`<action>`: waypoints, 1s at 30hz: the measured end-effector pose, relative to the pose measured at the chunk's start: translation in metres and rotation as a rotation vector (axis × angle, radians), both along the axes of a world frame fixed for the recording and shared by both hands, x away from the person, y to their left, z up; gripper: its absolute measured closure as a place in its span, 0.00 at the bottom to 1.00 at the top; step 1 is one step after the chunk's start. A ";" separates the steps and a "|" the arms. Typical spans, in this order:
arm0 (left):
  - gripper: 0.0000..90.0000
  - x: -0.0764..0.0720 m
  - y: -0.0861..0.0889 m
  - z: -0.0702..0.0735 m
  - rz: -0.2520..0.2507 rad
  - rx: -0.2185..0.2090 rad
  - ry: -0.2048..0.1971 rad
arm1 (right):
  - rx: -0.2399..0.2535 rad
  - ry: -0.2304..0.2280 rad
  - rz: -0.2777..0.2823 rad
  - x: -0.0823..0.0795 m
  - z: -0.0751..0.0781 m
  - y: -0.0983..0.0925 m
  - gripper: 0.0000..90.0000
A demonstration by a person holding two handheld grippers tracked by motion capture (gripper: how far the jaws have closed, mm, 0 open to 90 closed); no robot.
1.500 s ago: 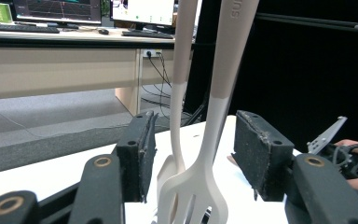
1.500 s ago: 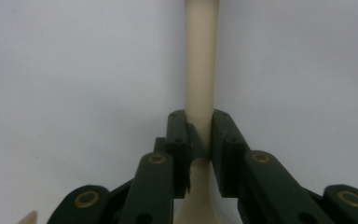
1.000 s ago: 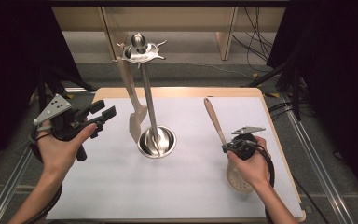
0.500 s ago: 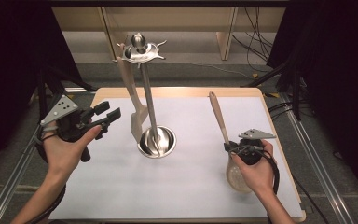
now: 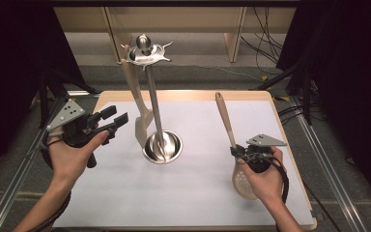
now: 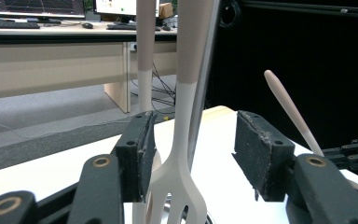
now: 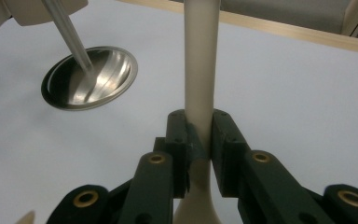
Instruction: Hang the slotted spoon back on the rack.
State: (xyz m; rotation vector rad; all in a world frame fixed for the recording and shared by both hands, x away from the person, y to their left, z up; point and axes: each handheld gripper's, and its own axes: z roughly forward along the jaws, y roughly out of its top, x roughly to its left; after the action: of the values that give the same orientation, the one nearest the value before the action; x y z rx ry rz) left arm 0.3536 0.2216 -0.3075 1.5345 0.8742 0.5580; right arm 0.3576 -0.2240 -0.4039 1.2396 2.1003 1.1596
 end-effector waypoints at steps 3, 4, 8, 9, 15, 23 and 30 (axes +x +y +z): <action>0.52 -0.004 -0.001 -0.001 -0.012 -0.003 -0.001 | 0.027 0.025 -0.015 -0.006 0.005 0.009 0.88; 0.52 -0.004 -0.001 -0.001 -0.012 -0.003 -0.001 | 0.027 0.025 -0.015 -0.006 0.005 0.009 0.88; 0.52 -0.007 -0.006 -0.001 -0.032 -0.004 -0.006 | 0.032 -0.017 -0.005 -0.010 0.010 0.017 0.88; 0.52 -0.008 -0.007 -0.001 -0.035 -0.005 -0.005 | 0.016 -0.039 0.008 -0.011 0.012 0.018 0.88; 0.52 -0.010 -0.019 0.000 -0.064 0.008 -0.012 | 0.035 -0.051 0.021 -0.018 0.018 0.026 0.88; 0.52 -0.010 -0.029 0.000 -0.089 0.022 -0.011 | 0.034 -0.069 0.030 -0.021 0.022 0.027 0.88; 0.52 -0.010 -0.041 0.000 -0.116 0.030 -0.010 | 0.037 -0.102 0.039 -0.023 0.026 0.029 0.88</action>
State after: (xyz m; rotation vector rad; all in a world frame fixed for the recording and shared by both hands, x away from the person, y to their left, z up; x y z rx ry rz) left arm 0.3437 0.1803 -0.3073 1.5972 0.7662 0.4960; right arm 0.3342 -0.1955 -0.3781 1.1351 2.0451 1.2574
